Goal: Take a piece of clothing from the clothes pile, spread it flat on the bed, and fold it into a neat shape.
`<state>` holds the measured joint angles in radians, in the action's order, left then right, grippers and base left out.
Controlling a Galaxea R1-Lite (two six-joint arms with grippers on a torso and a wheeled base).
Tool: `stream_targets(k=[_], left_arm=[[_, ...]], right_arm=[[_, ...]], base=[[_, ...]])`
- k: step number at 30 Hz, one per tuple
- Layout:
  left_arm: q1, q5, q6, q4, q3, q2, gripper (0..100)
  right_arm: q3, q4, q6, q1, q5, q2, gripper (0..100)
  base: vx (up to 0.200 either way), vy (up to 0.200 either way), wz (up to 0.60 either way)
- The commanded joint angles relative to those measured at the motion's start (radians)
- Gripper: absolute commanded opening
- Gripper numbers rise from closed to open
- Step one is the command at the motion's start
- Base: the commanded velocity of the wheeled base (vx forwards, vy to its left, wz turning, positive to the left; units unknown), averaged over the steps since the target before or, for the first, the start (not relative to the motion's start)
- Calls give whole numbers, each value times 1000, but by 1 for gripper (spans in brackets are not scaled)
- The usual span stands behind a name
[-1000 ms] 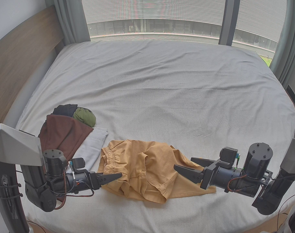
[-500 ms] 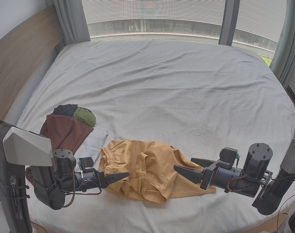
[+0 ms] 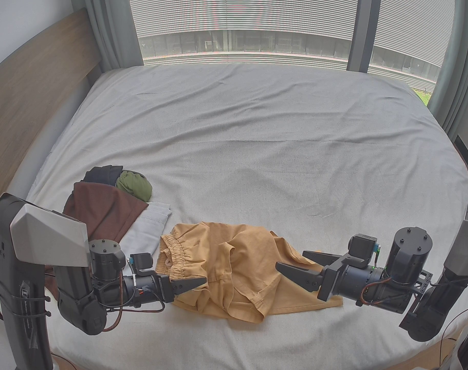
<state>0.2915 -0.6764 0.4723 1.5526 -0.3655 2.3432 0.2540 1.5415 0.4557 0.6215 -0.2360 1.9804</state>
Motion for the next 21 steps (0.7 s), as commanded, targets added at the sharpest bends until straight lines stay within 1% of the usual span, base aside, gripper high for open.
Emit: stream_targets(k=[1,5,9,14,19,21], left_arm=[[-2,0,-1,0,7,-7,0],[-5,0,-1,0,23,-30,0],[-11,0,-18,0,73,-107,0],[-20,8,-21,0,97,-174,0],[-38,9,-21,0,91,-180,0],[-46,11,-21,0,85,-179,0]], right_arm=[[2,0,0,0,0,8,100],[2,0,0,0,0,11,100],[1,0,1,4,0,12,100],[7,-1,3,24,-3,17,100],[34,-1,1,43,-6,74,100],[79,-1,0,50,-6,109,100]], base=[[0,0,0],[0,0,0],[0,0,0],[0,0,0],[0,0,0],[0,0,0]])
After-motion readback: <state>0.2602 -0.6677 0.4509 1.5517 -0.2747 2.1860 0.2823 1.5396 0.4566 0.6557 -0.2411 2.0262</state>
